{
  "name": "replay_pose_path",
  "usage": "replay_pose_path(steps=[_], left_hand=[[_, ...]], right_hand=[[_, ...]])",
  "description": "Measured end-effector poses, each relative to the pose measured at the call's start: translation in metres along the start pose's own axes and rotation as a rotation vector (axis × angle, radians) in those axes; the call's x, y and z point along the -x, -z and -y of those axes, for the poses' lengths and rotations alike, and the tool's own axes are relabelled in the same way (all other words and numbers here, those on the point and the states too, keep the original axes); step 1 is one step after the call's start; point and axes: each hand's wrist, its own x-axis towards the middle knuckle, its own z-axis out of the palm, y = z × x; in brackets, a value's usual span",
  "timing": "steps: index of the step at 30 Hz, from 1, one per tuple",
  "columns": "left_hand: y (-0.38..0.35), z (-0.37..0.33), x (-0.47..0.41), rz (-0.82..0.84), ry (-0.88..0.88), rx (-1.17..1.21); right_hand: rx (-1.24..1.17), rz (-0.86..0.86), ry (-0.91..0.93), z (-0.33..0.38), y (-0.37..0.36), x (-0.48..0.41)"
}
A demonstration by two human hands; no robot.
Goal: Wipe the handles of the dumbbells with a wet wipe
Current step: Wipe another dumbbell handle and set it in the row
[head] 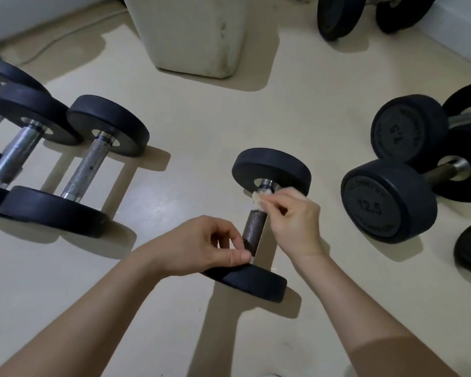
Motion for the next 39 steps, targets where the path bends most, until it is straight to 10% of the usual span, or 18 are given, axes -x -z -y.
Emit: replay_pose_path(steps=[4, 7, 13, 17, 22, 26, 32, 36, 39], left_hand=[[-0.001, 0.003, 0.008, 0.023, 0.001, 0.027], [-0.010, 0.004, 0.007, -0.054, -0.010, 0.048], [-0.025, -0.001, 0.005, -0.099, -0.116, -0.051], [-0.047, -0.006, 0.004, -0.177, -0.210, -0.175], [-0.069, -0.010, 0.008, -0.270, -0.379, -0.347], [-0.079, -0.012, 0.006, -0.313, -0.410, -0.378], [-0.080, -0.010, 0.010, -0.356, -0.414, -0.377], [-0.079, -0.005, 0.010, -0.370, -0.395, -0.309], [-0.075, -0.001, 0.014, -0.369, -0.334, -0.205]], right_hand=[[0.003, 0.349, 0.141, 0.011, 0.010, 0.023], [0.115, 0.073, 0.050, 0.000, 0.006, -0.016], [0.073, 0.418, 0.087, 0.015, 0.022, 0.019], [0.191, 0.146, -0.005, 0.003, 0.018, -0.019], [0.194, 0.557, 0.129, 0.018, 0.041, 0.023], [0.369, 0.181, 0.080, 0.002, 0.028, -0.023], [0.181, 0.632, 0.124, 0.017, 0.043, 0.020], [0.295, 0.236, 0.084, -0.001, 0.032, -0.022], [0.225, 0.383, 0.152, 0.009, 0.026, 0.012]])
